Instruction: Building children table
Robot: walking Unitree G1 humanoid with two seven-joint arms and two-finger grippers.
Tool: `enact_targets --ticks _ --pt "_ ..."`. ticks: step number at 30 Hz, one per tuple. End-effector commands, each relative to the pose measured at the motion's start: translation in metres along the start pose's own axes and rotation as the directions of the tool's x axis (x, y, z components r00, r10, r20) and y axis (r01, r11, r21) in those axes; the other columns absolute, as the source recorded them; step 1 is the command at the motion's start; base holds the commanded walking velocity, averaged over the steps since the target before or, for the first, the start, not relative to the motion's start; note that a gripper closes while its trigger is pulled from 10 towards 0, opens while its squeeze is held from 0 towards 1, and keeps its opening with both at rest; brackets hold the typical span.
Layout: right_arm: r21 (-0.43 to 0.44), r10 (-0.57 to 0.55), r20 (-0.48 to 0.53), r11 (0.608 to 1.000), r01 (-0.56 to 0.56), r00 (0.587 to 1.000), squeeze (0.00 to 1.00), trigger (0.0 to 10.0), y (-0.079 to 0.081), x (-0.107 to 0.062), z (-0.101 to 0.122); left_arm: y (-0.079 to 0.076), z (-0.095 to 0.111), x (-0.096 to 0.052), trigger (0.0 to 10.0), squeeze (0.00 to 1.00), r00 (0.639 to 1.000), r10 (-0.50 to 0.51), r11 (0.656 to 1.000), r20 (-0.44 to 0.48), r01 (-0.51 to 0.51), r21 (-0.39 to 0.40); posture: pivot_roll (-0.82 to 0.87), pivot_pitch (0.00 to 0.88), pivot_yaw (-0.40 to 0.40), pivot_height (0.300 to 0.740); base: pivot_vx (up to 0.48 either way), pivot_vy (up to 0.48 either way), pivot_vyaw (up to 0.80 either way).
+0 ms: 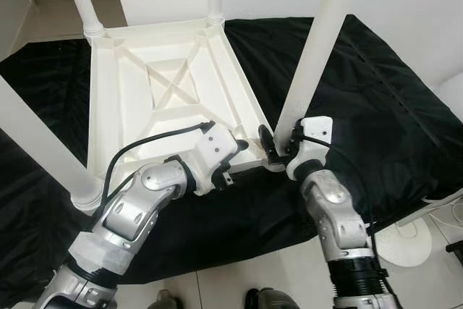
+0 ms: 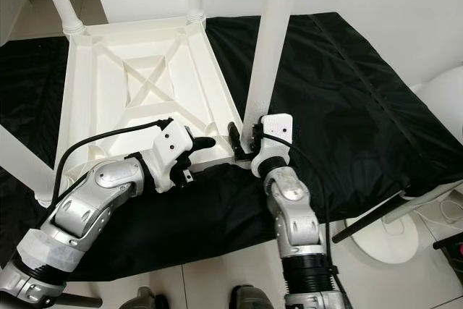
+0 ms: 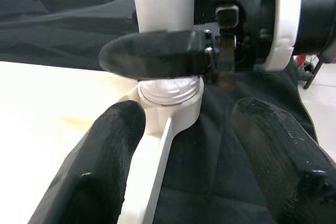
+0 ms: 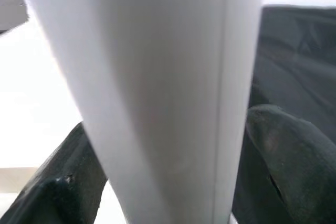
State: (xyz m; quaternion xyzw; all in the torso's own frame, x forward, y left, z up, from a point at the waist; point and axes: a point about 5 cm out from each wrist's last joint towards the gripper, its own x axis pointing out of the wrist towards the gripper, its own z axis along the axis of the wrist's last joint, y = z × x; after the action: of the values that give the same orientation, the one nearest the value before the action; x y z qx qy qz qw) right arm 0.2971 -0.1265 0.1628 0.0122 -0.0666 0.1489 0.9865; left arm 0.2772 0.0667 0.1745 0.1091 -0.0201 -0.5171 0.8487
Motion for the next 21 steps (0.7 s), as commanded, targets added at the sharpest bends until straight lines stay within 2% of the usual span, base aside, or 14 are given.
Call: enact_targets --ticks 1,3,4,7,9,12,13,14,15,16,19,21 --pt "0.004 0.028 0.038 1.0 -0.029 0.999 0.0 10.0 0.003 -0.002 0.006 0.0 0.009 -0.002 10.0 0.0 0.999 -0.023 1.0 0.044 0.024 -0.014 -0.1 0.055 -0.009 0.74 0.0 0.0 0.0" --pt "0.007 0.051 0.073 0.999 -0.052 0.996 0.0 10.0 0.004 -0.004 0.014 0.003 0.023 -0.004 10.0 0.0 0.993 -0.012 0.998 0.119 0.019 -0.058 -0.1 0.055 -0.009 0.74 0.0 0.0 0.0" --pt "0.005 0.064 0.09 0.998 -0.065 0.994 0.0 10.0 0.006 -0.004 0.017 0.005 0.027 -0.005 10.0 0.0 0.991 -0.004 0.999 0.134 0.01 -0.048 -0.09 0.057 -0.007 0.74 0.0 0.0 0.0" --pt "-0.003 0.084 0.136 0.996 -0.084 0.987 0.0 10.0 0.01 -0.005 0.027 0.015 0.035 -0.005 10.0 0.0 0.984 0.072 0.997 0.164 -0.065 -0.046 -0.1 0.059 -0.005 0.74 0.0 0.0 0.0" --pt "0.03 0.074 0.156 0.996 -0.08 0.985 0.0 10.0 0.011 -0.003 0.033 0.024 0.043 -0.005 10.0 0.0 0.969 0.149 0.988 0.199 -0.137 -0.073 -0.1 0.059 -0.005 0.74 0.0 0.0 0.0" --pt "0.034 0.072 0.16 0.996 -0.079 0.984 0.0 10.0 0.011 -0.003 0.034 0.029 0.042 -0.004 10.0 0.0 0.963 0.194 0.98 0.187 -0.183 -0.076 -0.09 0.06 0.001 0.74 0.0 0.0 0.0" --pt "0.034 0.07 0.165 0.996 -0.076 0.984 0.0 10.0 0.012 -0.003 0.035 0.033 0.037 -0.003 10.0 0.0 0.957 0.244 0.969 0.156 -0.236 -0.07 -0.09 0.06 0.001 0.74 0.0 0.0 0.0" --pt "0.024 0.066 0.172 0.997 -0.071 0.983 0.0 10.0 0.012 -0.003 0.036 0.037 0.03 -0.003 10.0 0.85 0.945 0.302 0.953 0.123 -0.295 -0.075 -0.09 0.07 0.002 0.74 0.0 0.0 0.0" --pt "0.016 0.061 0.177 0.998 -0.065 0.982 0.0 10.0 0.013 -0.003 0.037 0.039 0.025 -0.003 10.0 1.0 0.933 0.344 0.938 0.101 -0.337 -0.078 -0.08 0.072 0.002 0.74 0.0 0.0 0.0" --pt "0.016 0.061 0.177 0.998 -0.065 0.982 0.0 10.0 0.013 -0.003 0.037 0.039 0.025 -0.003 10.0 1.0 0.933 0.344 0.938 0.101 -0.337 -0.078 -0.08 0.072 0.002 0.74 0.0 0.0 0.0" --pt "0.017 0.041 0.183 0.999 -0.045 0.982 0.0 10.0 0.012 -0.004 0.039 0.041 0.022 -0.005 10.0 1.0 0.908 0.411 0.909 0.077 -0.403 -0.104 -0.08 0.077 -0.001 0.74 0.0 0.0 0.0" --pt "0.009 0.02 0.186 1.0 -0.022 0.982 0.0 10.0 0.012 -0.003 0.041 0.043 0.023 -0.006 10.0 1.0 0.883 0.465 0.884 0.056 -0.462 -0.071 -0.07 0.083 0.001 0.74 0.0 0.0 0.0"
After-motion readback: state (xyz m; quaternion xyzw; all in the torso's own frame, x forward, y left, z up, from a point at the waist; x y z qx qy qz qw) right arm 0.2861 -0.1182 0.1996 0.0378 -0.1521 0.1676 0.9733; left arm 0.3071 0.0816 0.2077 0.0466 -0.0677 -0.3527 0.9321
